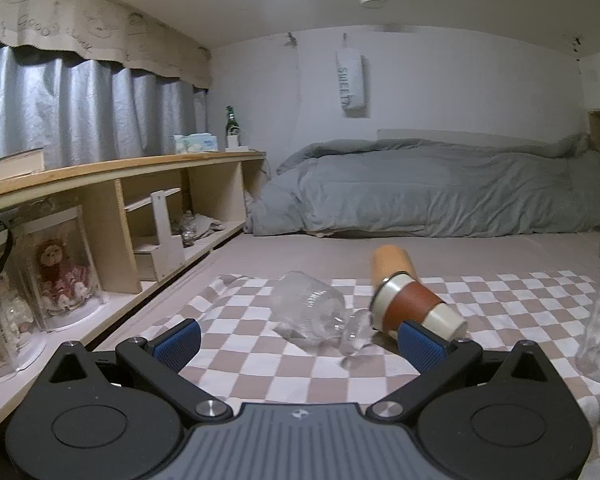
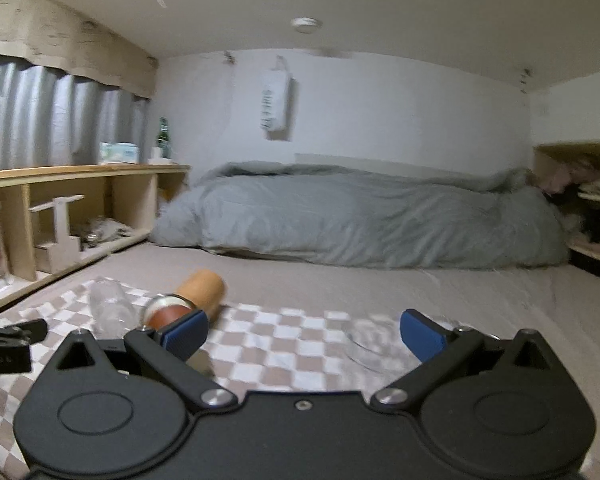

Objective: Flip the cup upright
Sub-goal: 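Reach the right gripper to the tipped brown-sleeved cup and grasp its body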

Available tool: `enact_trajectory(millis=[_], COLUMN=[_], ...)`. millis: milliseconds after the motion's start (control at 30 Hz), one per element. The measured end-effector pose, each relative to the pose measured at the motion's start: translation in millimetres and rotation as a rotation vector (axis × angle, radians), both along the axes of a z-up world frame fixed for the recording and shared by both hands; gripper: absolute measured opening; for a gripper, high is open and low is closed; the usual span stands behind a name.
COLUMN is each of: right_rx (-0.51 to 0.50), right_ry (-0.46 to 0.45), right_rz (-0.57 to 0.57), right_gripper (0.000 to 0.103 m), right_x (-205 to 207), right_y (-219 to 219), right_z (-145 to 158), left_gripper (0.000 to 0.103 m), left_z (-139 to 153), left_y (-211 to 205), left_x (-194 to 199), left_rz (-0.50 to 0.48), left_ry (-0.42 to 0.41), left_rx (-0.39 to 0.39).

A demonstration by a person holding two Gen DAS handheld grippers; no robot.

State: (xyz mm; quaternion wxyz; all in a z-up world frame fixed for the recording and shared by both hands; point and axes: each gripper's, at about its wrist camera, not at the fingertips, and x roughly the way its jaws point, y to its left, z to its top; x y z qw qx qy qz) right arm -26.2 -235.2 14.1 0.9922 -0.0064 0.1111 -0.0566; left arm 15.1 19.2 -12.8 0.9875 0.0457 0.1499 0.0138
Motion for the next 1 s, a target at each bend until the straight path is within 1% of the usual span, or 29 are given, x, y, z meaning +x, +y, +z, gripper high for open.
enact_trajectory(millis=[233, 400, 500, 600, 633, 700, 833, 900, 967, 1000], right_rx=[-0.058, -0.085, -0.1, -0.122, -0.133, -0.156, -0.197, -0.193, -0.167, -0.153], right_ry=[-0.001, 0.065, 0.142, 0.192, 0.217, 0.254, 0.271, 0.272, 0.278, 0.289], right_rz=[0.162, 0.253, 0.295, 0.35, 0.363, 0.369, 0.376, 0.386, 0.396, 0.399], right_gripper=[0.103, 0.103, 0.103, 0.101, 0.098, 0.095, 0.091, 0.083, 0.066, 0.066], right_x=[41.4, 87.9, 121.3, 149.4, 157.4, 169.0, 179.5, 183.4, 188.6, 190.4], right_y=[30.1, 53.7, 66.9, 77.2, 79.8, 84.3, 87.2, 86.9, 85.8, 85.6], right_z=[2.1, -11.4, -28.9, -48.8, -55.0, -66.6, -81.7, -84.8, -86.2, -86.5], left_gripper=[0.103, 0.103, 0.103, 0.103, 0.103, 0.103, 0.103, 0.103, 0.103, 0.103], left_z=[-3.7, -8.4, -11.2, -14.5, -15.4, -16.5, -17.7, -18.3, -19.1, -19.9], left_y=[22.4, 35.1, 40.6, 44.2, 46.2, 47.4, 46.7, 46.4, 46.3, 46.1], left_x=[9.5, 14.5, 16.2, 20.0, 21.1, 23.2, 25.5, 29.1, 32.4, 32.6], left_rz=[0.051, 0.065, 0.068, 0.076, 0.077, 0.082, 0.077, 0.066, 0.053, 0.049], left_ry=[0.002, 0.002, -0.014, -0.013, -0.014, -0.016, -0.006, 0.023, 0.07, 0.077], left_rx=[-0.039, -0.071, -0.082, -0.093, -0.1, -0.114, -0.119, -0.117, -0.13, -0.136])
